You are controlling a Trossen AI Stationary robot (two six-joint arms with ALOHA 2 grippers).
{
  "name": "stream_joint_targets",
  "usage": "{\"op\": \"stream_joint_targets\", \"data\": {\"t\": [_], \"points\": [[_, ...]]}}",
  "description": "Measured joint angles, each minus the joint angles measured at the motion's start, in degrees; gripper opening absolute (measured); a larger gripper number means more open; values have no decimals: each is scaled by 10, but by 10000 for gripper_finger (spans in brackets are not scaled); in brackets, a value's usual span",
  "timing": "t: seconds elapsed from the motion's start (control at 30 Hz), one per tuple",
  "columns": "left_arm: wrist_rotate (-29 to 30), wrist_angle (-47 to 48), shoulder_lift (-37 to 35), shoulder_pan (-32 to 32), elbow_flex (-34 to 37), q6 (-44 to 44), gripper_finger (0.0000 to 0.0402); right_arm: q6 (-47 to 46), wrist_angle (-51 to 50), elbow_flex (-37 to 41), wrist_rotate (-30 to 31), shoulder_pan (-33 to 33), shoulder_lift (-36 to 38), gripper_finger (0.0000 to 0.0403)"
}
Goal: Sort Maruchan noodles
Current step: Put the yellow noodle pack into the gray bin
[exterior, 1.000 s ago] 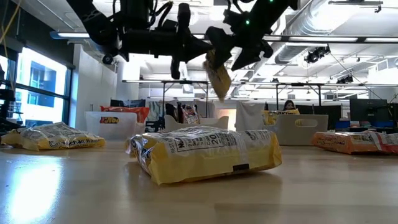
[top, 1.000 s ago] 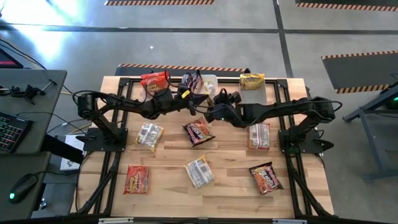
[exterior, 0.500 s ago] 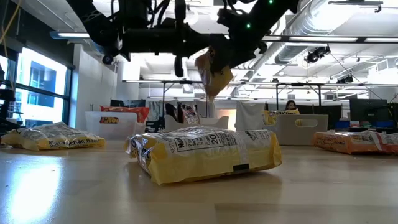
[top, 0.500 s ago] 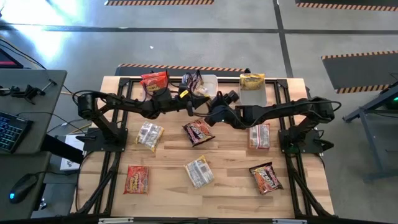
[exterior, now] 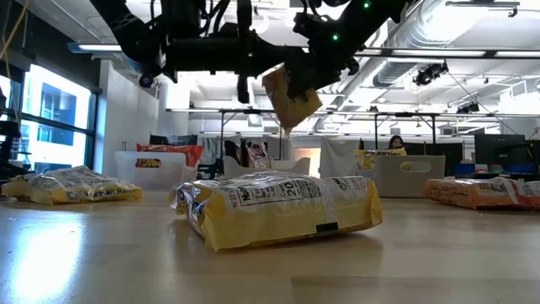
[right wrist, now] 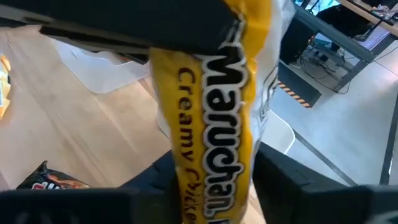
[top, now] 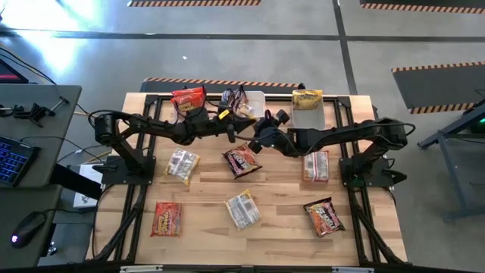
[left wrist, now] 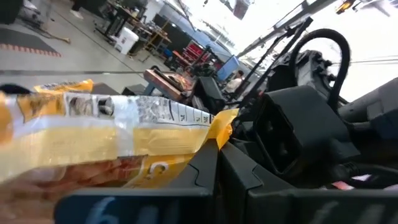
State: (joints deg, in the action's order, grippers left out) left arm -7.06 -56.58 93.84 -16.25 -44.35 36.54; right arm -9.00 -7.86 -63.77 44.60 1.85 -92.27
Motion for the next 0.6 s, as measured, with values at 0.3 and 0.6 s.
{"op": "stream_joint_targets", "data": {"t": [0.3, 0.6], "points": [[-24, 15, -3, -29, 0, -91, 49, 32, -13, 1, 4, 0, 23, 92], [-135, 44, -5, -87, 0, -103, 129, 69, -135, 0, -46, 45, 112, 91]]}}
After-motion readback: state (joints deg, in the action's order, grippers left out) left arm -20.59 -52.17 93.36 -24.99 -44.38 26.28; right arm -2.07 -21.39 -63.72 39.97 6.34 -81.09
